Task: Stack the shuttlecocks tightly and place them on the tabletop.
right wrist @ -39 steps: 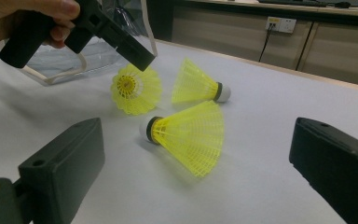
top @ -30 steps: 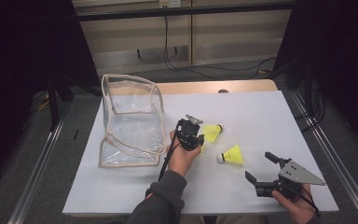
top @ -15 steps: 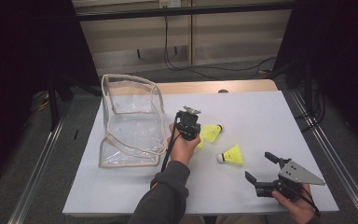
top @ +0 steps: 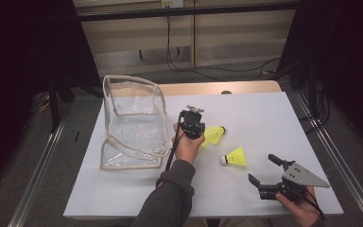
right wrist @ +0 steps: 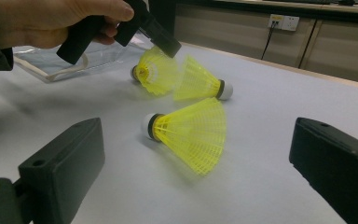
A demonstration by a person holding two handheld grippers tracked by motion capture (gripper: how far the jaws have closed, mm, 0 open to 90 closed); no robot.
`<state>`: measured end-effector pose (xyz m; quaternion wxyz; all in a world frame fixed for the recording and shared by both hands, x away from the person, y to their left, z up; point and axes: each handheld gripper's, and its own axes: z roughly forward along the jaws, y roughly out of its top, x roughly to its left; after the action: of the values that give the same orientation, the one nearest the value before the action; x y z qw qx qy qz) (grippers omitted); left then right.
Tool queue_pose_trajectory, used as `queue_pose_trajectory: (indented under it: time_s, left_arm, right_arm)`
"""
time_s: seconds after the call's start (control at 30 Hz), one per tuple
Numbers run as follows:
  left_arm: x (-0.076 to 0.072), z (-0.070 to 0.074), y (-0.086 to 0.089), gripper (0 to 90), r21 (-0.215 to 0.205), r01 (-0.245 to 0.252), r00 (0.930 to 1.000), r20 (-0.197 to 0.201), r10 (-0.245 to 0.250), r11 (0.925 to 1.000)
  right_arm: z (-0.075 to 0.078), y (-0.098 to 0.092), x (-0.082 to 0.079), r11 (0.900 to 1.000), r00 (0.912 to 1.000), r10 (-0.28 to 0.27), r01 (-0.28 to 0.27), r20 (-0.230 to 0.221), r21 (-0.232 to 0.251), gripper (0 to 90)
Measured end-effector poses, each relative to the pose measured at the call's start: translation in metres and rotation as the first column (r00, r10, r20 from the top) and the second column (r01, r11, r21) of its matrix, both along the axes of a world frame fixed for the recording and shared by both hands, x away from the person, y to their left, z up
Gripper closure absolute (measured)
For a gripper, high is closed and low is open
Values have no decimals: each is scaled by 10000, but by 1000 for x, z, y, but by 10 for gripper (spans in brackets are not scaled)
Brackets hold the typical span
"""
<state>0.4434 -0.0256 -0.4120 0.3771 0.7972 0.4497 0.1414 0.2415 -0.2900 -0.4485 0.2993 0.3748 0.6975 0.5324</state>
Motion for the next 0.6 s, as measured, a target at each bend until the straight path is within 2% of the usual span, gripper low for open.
queue_pose_trajectory:
  time_s: [0.37,0.6]
  left_arm:
    - [2,-2,-3,887,-126,-218,9998,23,218,9997]
    - [2,-2,-2,842,-109,-336,9994,37,337,9994]
  right_arm:
    - [0,0,0,10000,10000,9,-10,27,34,28]
    - [0,0,0,10000,10000,-8,8,16,2,28]
